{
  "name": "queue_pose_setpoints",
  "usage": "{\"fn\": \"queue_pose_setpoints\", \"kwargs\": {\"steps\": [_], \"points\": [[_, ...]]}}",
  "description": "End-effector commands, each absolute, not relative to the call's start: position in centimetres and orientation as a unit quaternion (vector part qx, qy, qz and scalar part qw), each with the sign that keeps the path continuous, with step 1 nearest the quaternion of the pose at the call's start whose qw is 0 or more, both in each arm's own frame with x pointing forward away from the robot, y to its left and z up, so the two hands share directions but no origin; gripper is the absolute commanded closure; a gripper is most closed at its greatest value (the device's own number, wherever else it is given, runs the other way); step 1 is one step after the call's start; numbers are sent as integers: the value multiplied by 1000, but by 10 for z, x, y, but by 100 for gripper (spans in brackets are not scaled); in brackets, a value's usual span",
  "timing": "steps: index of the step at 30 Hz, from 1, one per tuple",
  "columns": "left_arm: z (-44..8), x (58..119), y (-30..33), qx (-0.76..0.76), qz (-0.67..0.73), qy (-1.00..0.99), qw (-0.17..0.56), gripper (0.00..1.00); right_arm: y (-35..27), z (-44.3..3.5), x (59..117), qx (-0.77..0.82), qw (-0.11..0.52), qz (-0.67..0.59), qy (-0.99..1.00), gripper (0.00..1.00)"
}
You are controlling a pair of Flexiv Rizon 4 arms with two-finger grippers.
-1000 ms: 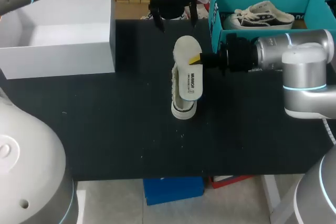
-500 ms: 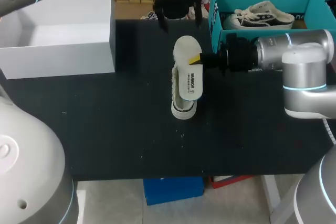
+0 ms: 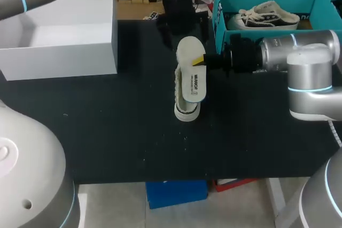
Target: Take the shoe out of the shoebox, open the shoe tongue, remove and reinsert the insole, then place the shoe into the shoebox
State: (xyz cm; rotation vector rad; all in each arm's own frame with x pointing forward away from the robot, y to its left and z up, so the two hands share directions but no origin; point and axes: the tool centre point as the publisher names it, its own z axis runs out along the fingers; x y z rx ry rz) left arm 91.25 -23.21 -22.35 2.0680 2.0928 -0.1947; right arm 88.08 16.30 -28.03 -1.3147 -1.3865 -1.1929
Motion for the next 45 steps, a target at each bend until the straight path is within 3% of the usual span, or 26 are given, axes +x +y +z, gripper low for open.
{"fn": "queue_pose_setpoints", "kwargs": {"steps": [1,13,18,30,45], "points": [[-221,886,-226,696,-55,707,109,0,164,-281,881,-528,430,-478,-555,100],[-224,825,-224,696,-63,708,106,0,164,-281,881,-528,430,-478,-555,100],[-224,812,-221,684,-99,710,136,0,164,-281,881,-528,430,-478,-555,100],[-212,803,-207,635,-316,613,348,0,164,-281,881,-528,430,-478,-555,100],[-219,822,-189,517,-538,481,461,0,164,-281,881,-528,430,-478,-555,100]]}}
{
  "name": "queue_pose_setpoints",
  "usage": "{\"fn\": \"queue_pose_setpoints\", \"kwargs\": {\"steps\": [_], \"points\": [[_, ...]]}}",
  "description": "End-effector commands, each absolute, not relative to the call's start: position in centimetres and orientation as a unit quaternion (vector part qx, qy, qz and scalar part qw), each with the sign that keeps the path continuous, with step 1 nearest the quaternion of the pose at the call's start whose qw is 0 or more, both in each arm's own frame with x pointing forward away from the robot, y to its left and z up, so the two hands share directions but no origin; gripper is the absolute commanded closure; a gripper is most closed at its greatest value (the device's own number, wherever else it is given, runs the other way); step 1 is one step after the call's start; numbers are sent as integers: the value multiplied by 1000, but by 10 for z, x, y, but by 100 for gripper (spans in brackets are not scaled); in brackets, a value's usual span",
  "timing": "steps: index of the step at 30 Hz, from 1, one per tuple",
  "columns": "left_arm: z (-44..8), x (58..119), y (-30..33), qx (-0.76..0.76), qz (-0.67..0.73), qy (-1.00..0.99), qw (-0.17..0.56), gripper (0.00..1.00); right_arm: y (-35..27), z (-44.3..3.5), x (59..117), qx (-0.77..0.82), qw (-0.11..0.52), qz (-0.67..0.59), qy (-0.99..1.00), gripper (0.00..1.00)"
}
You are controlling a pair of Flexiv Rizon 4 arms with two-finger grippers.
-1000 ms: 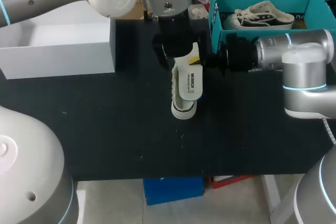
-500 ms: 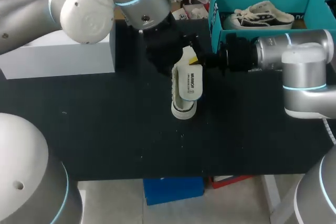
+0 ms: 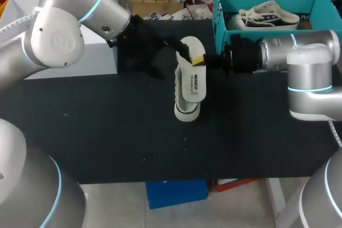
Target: Take the shoe out of the shoebox, open the shoe tongue, remove and reinsert the insole, then place the shoe into the shoebox
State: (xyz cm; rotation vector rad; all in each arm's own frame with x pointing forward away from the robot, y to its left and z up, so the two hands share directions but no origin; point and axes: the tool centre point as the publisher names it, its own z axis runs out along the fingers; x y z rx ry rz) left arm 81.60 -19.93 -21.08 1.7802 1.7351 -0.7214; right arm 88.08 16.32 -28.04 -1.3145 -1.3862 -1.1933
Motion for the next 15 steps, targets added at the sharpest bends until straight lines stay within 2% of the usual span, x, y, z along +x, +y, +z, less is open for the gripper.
{"fn": "queue_pose_setpoints", "kwargs": {"steps": [1,3,15], "points": [[-220,823,-187,512,-543,482,458,0,164,-281,881,-528,430,-478,-555,100],[-223,827,-187,507,-538,515,434,0,164,-281,881,-528,430,-478,-555,100],[-223,827,-187,507,-538,515,434,0,164,-281,881,-528,430,-478,-555,100]]}}
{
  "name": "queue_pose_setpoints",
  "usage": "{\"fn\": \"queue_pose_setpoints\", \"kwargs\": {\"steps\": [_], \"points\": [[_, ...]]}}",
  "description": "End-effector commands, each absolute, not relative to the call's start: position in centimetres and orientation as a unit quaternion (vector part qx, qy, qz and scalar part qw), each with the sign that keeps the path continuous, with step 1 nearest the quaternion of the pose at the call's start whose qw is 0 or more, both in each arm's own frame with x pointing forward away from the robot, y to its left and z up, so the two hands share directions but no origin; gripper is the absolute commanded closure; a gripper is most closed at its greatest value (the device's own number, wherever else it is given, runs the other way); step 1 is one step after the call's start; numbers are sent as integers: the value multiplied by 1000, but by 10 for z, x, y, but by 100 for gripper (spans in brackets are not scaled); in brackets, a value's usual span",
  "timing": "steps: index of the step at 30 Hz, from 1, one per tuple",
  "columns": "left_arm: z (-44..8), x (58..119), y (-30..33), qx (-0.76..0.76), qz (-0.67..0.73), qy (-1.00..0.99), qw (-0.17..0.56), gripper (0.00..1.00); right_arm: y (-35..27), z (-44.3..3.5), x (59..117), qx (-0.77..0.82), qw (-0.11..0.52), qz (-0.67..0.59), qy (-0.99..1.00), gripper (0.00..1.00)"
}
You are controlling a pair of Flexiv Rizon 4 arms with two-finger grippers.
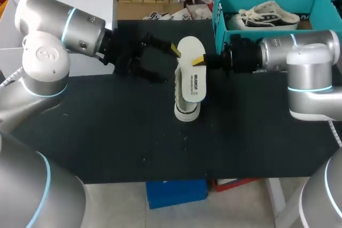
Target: Take the shoe out of the shoebox, open the shoe tongue, remove and reinsert the insole, then place the shoe into the shoebox
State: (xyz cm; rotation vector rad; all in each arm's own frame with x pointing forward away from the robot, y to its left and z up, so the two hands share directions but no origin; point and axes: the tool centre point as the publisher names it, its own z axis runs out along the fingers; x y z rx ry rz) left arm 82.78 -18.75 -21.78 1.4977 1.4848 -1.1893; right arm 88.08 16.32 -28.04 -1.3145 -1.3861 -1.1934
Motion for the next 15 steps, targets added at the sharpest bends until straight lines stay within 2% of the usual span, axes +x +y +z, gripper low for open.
{"fn": "queue_pose_setpoints", "kwargs": {"steps": [1,6,15], "points": [[-223,827,-187,507,-538,515,434,0,164,-281,881,-528,430,-478,-555,100],[-231,825,-190,516,-532,509,438,0,164,-281,881,-528,430,-478,-555,100],[-247,823,-185,490,-513,496,501,0,164,-281,881,-528,430,-478,-555,100]]}}
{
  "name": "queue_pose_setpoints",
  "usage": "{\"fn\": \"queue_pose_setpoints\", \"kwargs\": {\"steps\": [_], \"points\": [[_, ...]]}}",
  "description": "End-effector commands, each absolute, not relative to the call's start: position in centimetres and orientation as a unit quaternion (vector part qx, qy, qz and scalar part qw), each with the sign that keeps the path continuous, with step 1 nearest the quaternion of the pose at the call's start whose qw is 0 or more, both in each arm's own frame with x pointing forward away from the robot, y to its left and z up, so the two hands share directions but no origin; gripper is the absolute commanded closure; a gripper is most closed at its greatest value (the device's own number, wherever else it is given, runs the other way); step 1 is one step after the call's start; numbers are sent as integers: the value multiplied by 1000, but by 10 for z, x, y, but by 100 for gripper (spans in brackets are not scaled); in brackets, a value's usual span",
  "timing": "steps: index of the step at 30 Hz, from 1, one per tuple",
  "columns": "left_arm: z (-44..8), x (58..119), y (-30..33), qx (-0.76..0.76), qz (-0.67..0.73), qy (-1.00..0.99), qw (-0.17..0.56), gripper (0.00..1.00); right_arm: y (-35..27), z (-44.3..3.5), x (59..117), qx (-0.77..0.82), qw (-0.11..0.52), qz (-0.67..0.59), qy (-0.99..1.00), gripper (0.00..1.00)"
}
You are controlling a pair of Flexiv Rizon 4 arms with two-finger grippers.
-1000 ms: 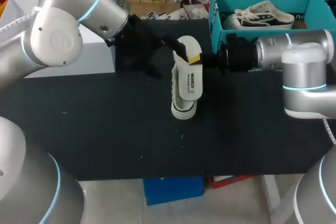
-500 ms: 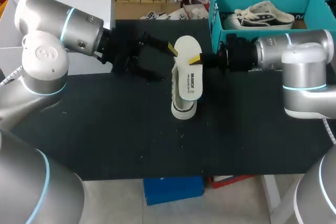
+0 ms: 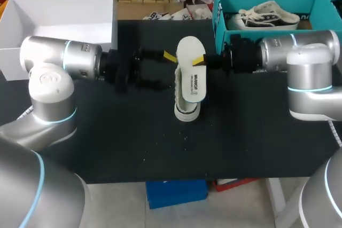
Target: Take the shoe out of the shoebox, open the shoe tongue, remove and reinsert the insole, then place the shoe into the shoebox
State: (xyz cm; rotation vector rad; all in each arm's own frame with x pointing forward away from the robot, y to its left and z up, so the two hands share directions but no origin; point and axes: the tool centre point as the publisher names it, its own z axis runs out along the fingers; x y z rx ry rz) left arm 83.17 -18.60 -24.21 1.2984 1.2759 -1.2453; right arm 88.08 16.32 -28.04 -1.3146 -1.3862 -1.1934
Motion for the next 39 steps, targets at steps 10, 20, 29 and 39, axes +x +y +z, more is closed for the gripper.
{"fn": "queue_pose_setpoints", "kwargs": {"steps": [10,20,29,39], "points": [[-255,835,-186,477,-489,493,539,0,164,-281,881,-528,430,-478,-555,100],[-259,863,-197,484,-462,492,557,0,164,-281,881,-528,430,-478,-555,100],[-265,880,-217,480,-471,490,554,27,164,-281,881,-528,430,-478,-555,100],[-276,883,-228,482,-479,495,541,66,164,-281,881,-528,430,-478,-555,100]]}}
